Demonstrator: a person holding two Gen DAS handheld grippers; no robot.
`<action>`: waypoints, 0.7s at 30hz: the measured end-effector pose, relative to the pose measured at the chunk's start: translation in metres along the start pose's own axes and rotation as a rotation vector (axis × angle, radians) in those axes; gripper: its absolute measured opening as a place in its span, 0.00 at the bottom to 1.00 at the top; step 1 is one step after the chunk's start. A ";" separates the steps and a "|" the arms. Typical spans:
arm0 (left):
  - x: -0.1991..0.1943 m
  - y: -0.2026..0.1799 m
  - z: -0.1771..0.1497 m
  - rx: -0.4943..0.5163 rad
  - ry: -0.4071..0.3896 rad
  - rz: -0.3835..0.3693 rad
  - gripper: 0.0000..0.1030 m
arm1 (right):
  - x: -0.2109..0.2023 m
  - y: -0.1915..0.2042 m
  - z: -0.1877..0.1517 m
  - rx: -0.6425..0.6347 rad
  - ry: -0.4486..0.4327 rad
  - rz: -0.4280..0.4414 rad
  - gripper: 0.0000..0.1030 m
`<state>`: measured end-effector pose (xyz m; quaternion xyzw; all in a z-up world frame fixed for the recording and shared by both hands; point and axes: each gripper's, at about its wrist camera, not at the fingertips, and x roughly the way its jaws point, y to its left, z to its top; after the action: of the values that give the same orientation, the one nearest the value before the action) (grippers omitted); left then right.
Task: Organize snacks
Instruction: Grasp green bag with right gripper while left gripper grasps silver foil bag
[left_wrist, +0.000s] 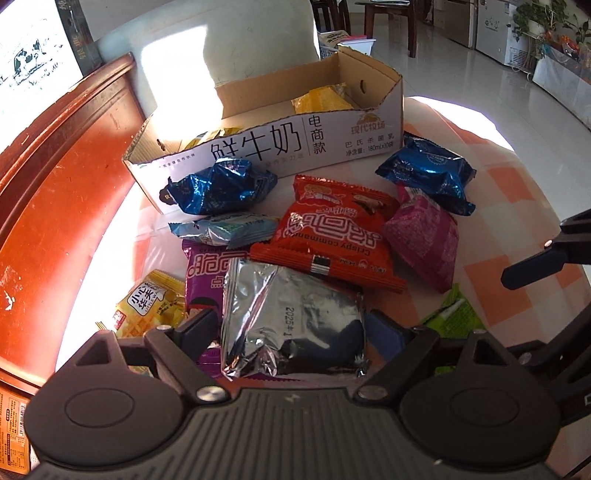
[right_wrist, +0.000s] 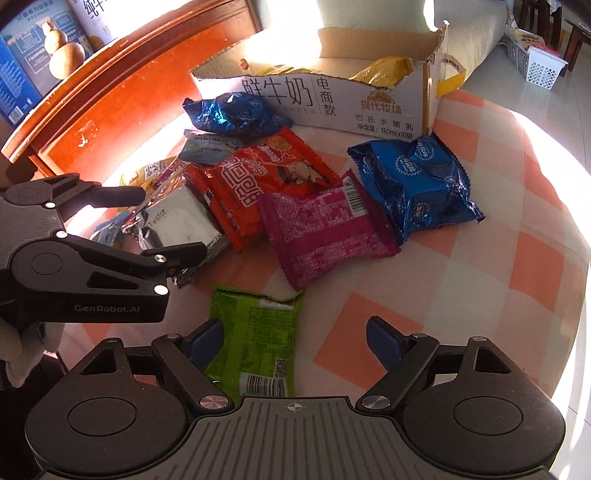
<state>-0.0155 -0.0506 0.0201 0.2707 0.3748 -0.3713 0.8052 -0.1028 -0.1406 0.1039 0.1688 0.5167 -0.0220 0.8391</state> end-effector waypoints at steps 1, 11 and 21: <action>0.001 -0.001 0.000 0.007 0.001 0.001 0.85 | 0.002 0.004 -0.003 -0.017 0.011 0.009 0.83; 0.012 0.002 0.002 0.001 0.005 0.021 0.96 | 0.013 0.028 -0.012 -0.109 0.010 -0.039 0.83; 0.020 0.006 -0.006 -0.008 0.038 0.068 0.99 | 0.016 0.028 -0.011 -0.156 -0.029 -0.106 0.77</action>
<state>-0.0043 -0.0511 0.0012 0.2873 0.3819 -0.3370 0.8112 -0.0994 -0.1087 0.0925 0.0748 0.5129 -0.0286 0.8547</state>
